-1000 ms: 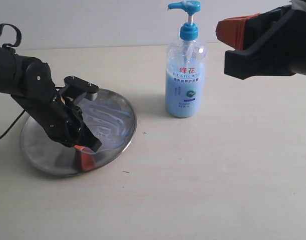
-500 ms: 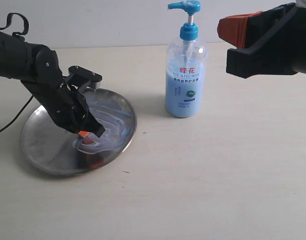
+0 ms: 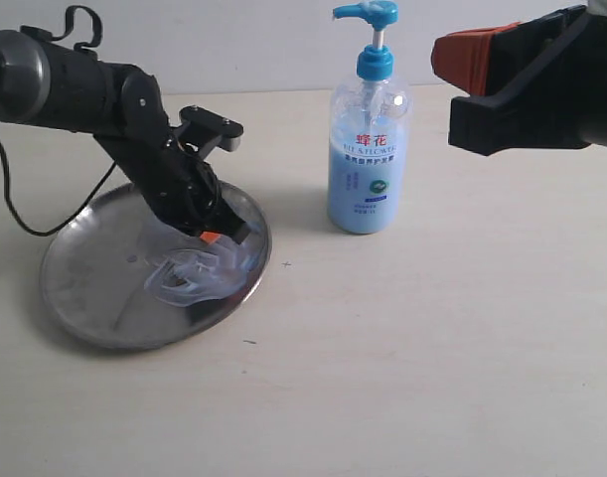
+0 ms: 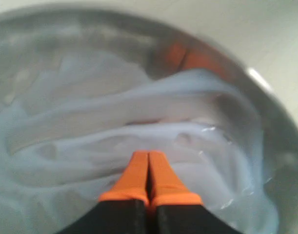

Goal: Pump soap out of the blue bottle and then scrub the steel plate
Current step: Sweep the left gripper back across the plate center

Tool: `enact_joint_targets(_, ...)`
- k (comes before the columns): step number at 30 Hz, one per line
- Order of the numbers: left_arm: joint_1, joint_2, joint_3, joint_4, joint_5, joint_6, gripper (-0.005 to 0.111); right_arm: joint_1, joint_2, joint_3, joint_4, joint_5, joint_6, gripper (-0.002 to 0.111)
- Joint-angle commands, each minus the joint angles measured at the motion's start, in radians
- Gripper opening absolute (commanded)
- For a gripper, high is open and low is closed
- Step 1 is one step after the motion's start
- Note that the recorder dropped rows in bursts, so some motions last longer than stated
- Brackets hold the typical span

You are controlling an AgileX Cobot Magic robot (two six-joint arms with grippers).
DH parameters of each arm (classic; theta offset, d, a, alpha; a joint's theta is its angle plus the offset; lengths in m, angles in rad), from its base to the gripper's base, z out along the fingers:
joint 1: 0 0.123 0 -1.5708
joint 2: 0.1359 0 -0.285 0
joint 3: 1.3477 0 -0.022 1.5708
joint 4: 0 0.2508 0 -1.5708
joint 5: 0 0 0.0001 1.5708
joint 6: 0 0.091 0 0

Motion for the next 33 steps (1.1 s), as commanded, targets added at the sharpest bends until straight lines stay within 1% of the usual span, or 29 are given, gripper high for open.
enact_joint_targets(1,-0.046,0.046,-0.079,-0.018,0.038,0.002,0.0,-0.003,-0.007,0.002,-0.002,0.0,-0.001,0.0)
enact_joint_targets(4,-0.061,0.051,-0.095,-0.019,0.045,-0.001,0.0,-0.003,-0.008,0.002,-0.005,0.0,-0.001,0.0)
enact_joint_targets(10,-0.061,0.051,-0.088,-0.022,0.122,-0.007,0.0,-0.003,-0.008,0.002,-0.005,-0.004,-0.001,0.0)
enact_joint_targets(12,-0.061,0.043,-0.072,-0.026,0.124,-0.011,0.0,-0.003,-0.008,0.002,-0.005,-0.008,-0.001,0.0)
enact_joint_targets(15,-0.061,0.018,-0.019,-0.024,0.1,-0.018,0.0,-0.003,-0.008,0.002,-0.005,-0.008,-0.001,0.0)
enact_joint_targets(19,-0.061,-0.039,0.074,-0.021,0.025,-0.018,0.0,-0.003,-0.008,0.002,-0.003,-0.008,-0.001,0.0)
enact_joint_targets(24,-0.061,-0.106,0.147,-0.021,-0.023,-0.018,0.0,-0.003,-0.008,0.002,-0.003,-0.005,-0.001,0.0)
enact_joint_targets(33,-0.026,-0.214,0.161,-0.021,-0.033,-0.029,0.0,-0.003,-0.008,0.002,-0.005,-0.005,-0.001,0.0)
